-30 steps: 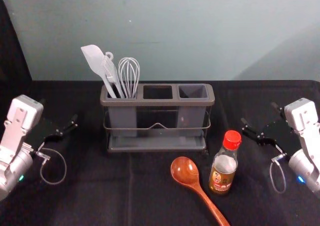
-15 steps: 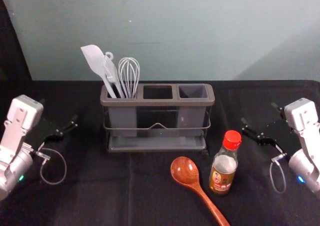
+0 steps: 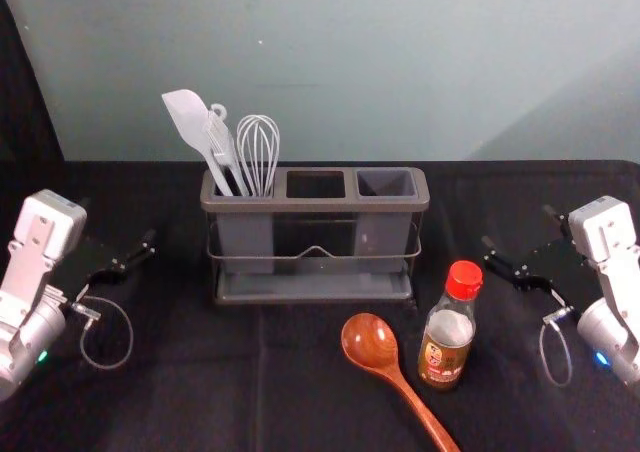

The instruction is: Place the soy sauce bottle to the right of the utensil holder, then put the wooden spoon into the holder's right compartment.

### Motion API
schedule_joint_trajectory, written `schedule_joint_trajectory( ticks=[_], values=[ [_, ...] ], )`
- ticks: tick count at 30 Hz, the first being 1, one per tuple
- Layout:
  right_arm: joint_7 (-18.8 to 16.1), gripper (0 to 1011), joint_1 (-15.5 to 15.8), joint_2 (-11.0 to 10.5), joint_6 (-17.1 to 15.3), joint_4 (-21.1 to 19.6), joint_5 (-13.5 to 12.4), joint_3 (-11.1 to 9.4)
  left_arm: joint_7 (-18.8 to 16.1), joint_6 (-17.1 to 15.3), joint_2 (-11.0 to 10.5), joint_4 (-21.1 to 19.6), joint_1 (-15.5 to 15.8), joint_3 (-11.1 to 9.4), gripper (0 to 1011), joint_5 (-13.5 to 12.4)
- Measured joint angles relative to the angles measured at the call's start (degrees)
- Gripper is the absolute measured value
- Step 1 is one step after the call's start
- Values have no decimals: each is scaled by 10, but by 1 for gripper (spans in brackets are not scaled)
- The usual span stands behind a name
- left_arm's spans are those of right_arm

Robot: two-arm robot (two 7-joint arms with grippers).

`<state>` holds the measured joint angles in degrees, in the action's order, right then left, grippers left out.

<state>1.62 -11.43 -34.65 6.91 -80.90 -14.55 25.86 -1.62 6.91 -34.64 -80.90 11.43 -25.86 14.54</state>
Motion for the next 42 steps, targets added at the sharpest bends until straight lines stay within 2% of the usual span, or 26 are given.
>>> schedule_joint_trajectory(
  ticks=[7, 11, 17, 23, 24, 27, 28, 30, 31, 33, 34, 36, 42],
  values=[
    [0, 1003, 11, -5, -1, -10, 5, -7, 0, 0, 0, 0, 0, 0, 1011, 0],
    [2, 1002, 37, -17, -1, -37, 8, -21, 0, 0, 0, 0, 0, 0, 1011, 0],
    [7, 1003, 97, -43, 4, -88, 0, -46, 0, 0, 0, 0, 0, 0, 1011, 0],
    [5, 1003, 168, -80, 6, -155, -16, -79, 0, 0, 0, 0, 0, 0, 1011, 0],
    [5, 1003, 189, -91, 6, -175, -21, -89, 0, 0, 0, 0, 0, 0, 1012, 0],
    [0, 1003, 216, -105, 9, -201, -33, -105, 0, 0, 0, 0, 0, 0, 1011, 0],
    [-10, 1003, 233, -113, 14, -217, -48, -117, 0, 0, 0, 0, 0, 0, 1011, 0],
    [-24, 1003, 249, -121, 21, -229, -67, -129, 0, 0, 0, 0, 0, 0, 1011, 0],
    [-38, 1003, 262, -125, 28, -238, -86, -139, 0, 0, 0, 0, 0, 0, 1011, 0],
    [-51, 1003, 273, -129, 34, -245, -103, -147, 0, 0, 0, 0, 0, 0, 1011, 0],
    [-66, 1003, 281, -131, 40, -251, -120, -153, 0, 0, 0, 0, 0, 0, 1011, 0],
    [-84, 1003, 287, -131, 46, -257, -135, -156, 0, 0, 0, 0, 0, 0, 1011, 0],
    [-112, 1003, 285, -121, 50, -261, -145, -149, 0, 0, 0, 0, 0, 0, 1011, 0]
  ],
)
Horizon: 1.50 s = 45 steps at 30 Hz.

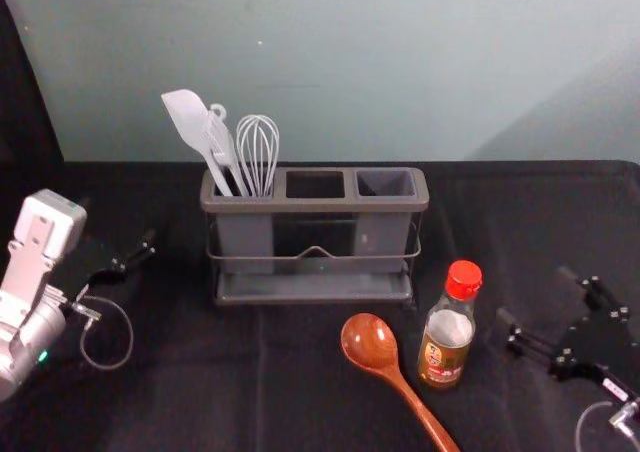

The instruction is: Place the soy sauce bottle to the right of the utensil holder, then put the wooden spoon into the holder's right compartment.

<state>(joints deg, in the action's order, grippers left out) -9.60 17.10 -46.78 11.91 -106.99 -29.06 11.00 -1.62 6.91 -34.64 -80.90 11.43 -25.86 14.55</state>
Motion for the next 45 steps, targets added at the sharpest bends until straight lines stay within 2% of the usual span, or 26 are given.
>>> schedule_joint_trajectory(
  ticks=[6, 13, 23, 32, 45],
  values=[
    [-26, 1003, -17, 23, 1, 0, -1, 18, 0, 0, 0, 0, 0, 0, 1012, 0],
    [-44, 1003, -34, 45, 1, 1, -2, 29, 0, 0, 0, 0, 0, 0, 1011, 0],
    [-63, 1003, -73, 82, -18, 21, 3, 45, 0, 0, 0, 0, 0, 0, 1011, 0],
    [-75, 1003, -89, 104, -30, 35, 11, 47, 0, 0, 0, 0, 0, 0, 1011, 0],
    [-87, 1003, -94, 125, -39, 44, 21, 40, 0, 0, 0, 0, 0, 0, 1011, 0]
  ],
)
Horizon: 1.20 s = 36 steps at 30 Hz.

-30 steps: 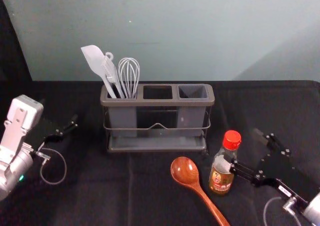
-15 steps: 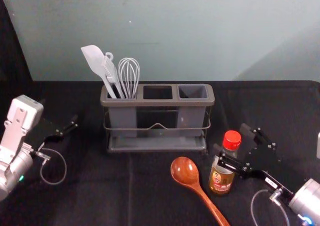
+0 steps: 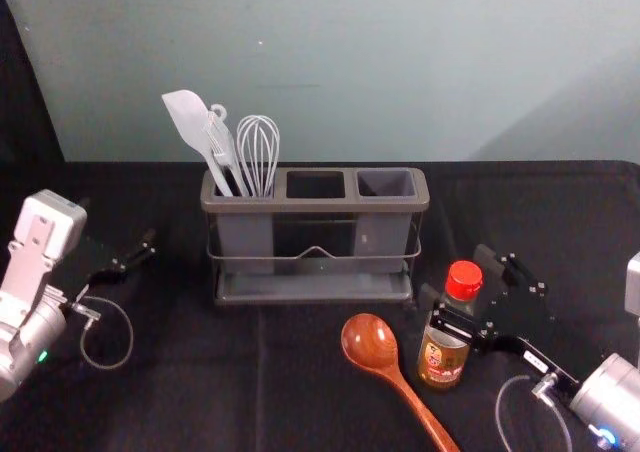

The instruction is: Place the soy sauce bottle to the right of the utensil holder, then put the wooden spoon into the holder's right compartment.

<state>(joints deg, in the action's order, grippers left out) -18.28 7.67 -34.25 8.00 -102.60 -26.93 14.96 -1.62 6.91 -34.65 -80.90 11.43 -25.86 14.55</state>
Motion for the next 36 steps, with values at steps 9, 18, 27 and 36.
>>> schedule_joint_trajectory(
  ticks=[9, 18, 27, 36],
  values=[
    [-6, 1003, -1, 12, -3, 3, 10, -6, 0, 0, 0, 0, 0, 0, 1012, 0],
    [-12, 861, 6, 24, -5, 4, 18, -16, 0, 0, 0, 0, 0, 0, 1011, 0],
    [-19, 593, 11, 33, -10, -1, 29, -25, 0, 0, 0, 0, 0, 0, 1011, 0],
    [-25, 381, 20, 40, -13, -13, 43, -34, 0, 0, 0, 0, 0, 0, 1011, 0]
  ],
)
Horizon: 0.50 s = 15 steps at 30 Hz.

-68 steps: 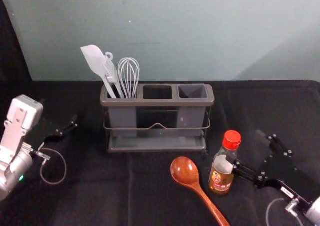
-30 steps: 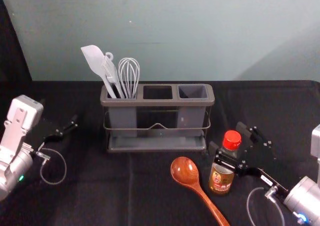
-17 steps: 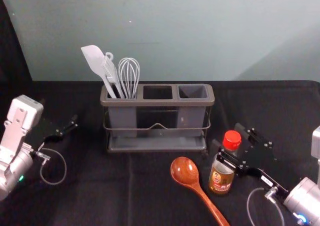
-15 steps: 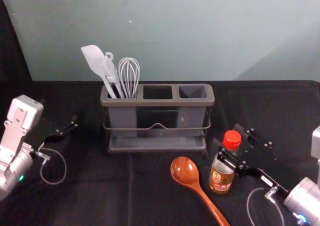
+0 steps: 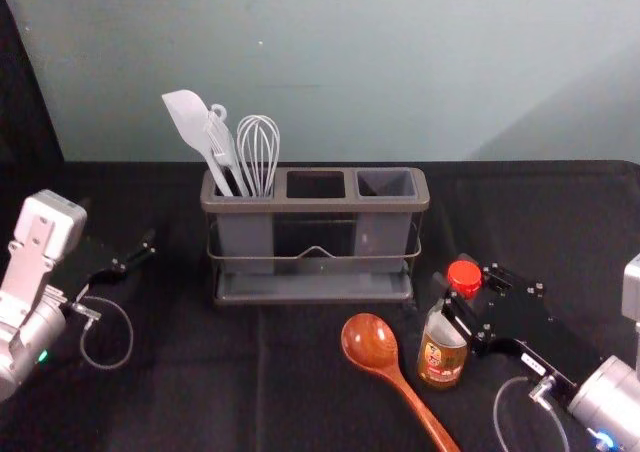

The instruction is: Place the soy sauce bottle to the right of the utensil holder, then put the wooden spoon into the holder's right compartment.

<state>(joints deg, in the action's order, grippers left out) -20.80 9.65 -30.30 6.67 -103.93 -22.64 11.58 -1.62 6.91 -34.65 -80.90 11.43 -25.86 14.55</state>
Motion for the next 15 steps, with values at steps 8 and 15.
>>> schedule_joint_trajectory(
  ticks=[8, 15],
  values=[
    [0, 381, 17, 5, 3, -22, 13, -12, 0, 0, 0, 0, 0, 0, 1012, 0],
    [0, 381, 33, 8, 8, -39, 19, -28, 0, 0, 0, 0, 0, 0, 1011, 0]
  ],
)
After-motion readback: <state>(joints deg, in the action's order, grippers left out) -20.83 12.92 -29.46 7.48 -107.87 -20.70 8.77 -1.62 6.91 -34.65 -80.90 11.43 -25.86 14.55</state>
